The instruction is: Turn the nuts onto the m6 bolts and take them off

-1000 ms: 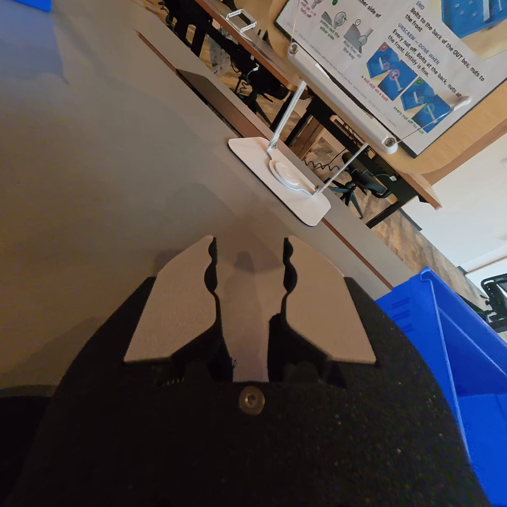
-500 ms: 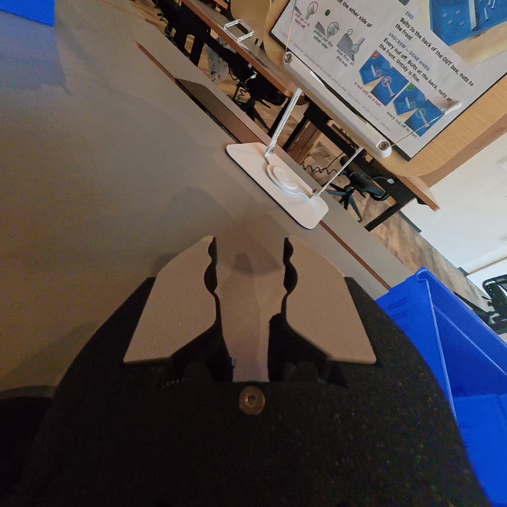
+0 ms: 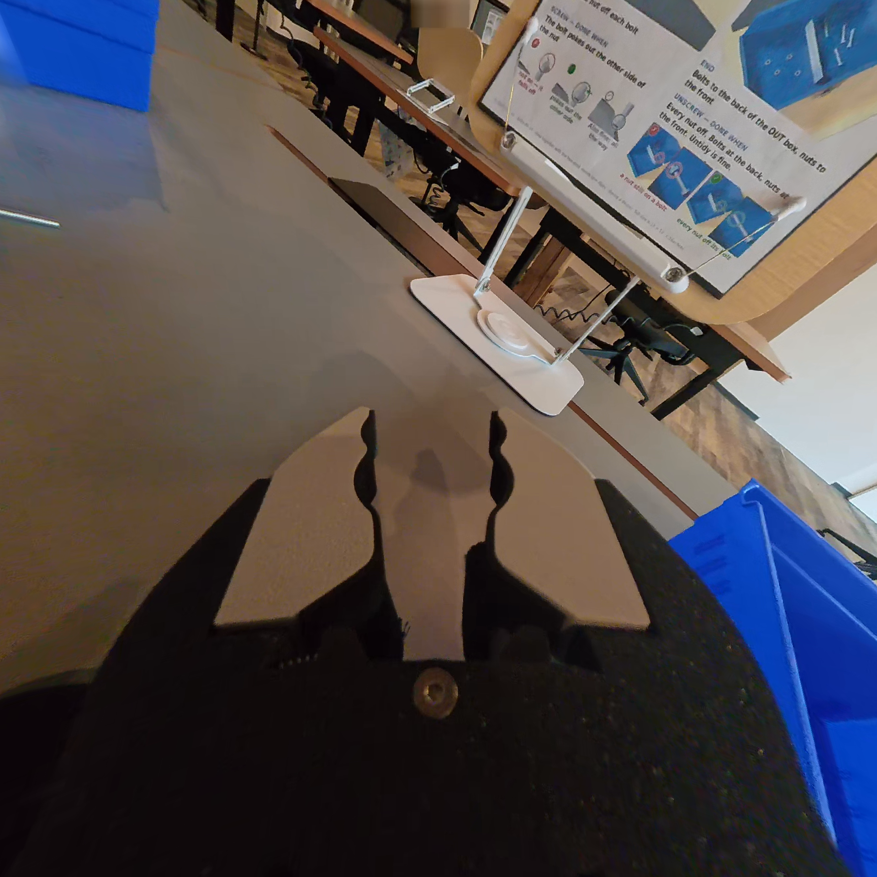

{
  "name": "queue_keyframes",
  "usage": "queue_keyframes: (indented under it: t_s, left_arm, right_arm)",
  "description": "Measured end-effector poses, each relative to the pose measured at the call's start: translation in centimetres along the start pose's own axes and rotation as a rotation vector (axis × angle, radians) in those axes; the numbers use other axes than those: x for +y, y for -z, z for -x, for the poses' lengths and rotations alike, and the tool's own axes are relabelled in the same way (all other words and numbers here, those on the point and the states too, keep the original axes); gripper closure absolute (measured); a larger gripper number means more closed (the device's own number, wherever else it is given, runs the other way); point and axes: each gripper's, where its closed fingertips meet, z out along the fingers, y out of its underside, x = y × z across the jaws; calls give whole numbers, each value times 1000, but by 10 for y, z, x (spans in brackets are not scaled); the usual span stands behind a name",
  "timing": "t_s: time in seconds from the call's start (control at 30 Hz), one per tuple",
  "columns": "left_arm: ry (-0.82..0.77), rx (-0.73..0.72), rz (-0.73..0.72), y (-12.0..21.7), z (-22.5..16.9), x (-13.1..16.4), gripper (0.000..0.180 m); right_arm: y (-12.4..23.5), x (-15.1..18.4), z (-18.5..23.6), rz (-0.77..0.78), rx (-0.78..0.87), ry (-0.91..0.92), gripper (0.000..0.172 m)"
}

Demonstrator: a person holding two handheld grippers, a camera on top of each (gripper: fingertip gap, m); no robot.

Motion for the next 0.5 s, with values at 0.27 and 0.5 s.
queue_keyframes:
  t_s: [0.27,0.5]
  left_arm:
    - [-206,193,233,-121,-71,-44,176]
    - [-245,256,289,-146,-84,-54,176]
  right_arm:
    - [1,-1,-1,-6,-2,-6,126]
    - [1,1,-1,3,-13,-20,126]
